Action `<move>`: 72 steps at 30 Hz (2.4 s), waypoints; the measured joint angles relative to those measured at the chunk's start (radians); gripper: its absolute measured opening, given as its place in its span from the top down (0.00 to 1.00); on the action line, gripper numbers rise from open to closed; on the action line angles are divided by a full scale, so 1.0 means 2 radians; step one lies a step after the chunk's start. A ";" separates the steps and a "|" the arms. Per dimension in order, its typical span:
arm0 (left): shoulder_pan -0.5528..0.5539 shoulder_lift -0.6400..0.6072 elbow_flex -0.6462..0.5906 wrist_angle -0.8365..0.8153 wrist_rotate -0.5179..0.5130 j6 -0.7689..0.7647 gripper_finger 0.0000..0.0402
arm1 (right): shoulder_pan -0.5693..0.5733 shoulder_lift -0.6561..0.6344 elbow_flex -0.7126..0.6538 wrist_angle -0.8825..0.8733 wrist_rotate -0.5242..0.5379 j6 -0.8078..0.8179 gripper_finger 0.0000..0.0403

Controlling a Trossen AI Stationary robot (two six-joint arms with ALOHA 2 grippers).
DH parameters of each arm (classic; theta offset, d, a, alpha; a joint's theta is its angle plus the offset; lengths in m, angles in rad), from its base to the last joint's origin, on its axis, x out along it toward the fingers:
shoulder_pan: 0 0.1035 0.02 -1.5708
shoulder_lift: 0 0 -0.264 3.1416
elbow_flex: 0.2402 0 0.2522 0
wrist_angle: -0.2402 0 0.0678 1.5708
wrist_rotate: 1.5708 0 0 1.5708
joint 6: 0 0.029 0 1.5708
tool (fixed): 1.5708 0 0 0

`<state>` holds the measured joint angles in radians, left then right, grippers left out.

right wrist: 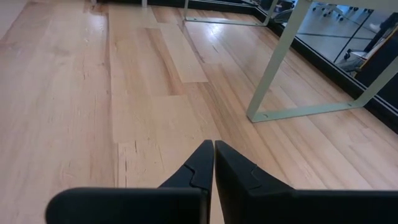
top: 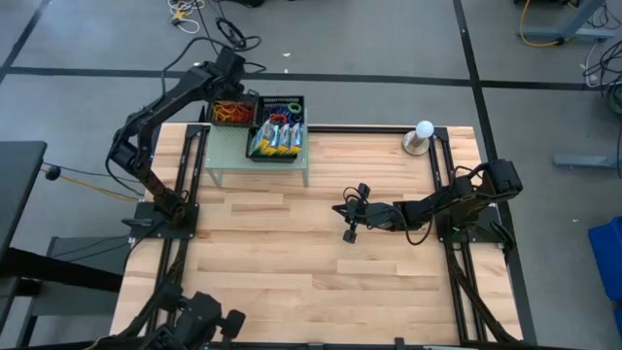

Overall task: Pick & Place Office Desk Supplies
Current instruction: Return to Home Position

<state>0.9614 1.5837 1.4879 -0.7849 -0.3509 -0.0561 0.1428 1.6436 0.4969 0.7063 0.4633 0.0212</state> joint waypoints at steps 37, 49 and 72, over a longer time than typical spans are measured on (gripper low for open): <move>-0.065 -0.117 -0.135 0.019 -0.006 -0.042 0.99 | 0.010 0.000 0.000 0.008 -0.009 -0.001 0.94; -0.161 -0.407 -0.428 0.261 0.110 -0.005 0.99 | 0.028 -0.020 0.000 0.004 -0.023 0.021 0.94; -0.328 -0.589 -0.721 0.627 0.208 0.022 0.99 | -0.126 -0.325 -0.117 -0.121 -0.167 0.000 1.00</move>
<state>0.3061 0.4063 0.0463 0.4690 0.0645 -0.0126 -0.1095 0.9930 0.2634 0.4653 0.1291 0.0205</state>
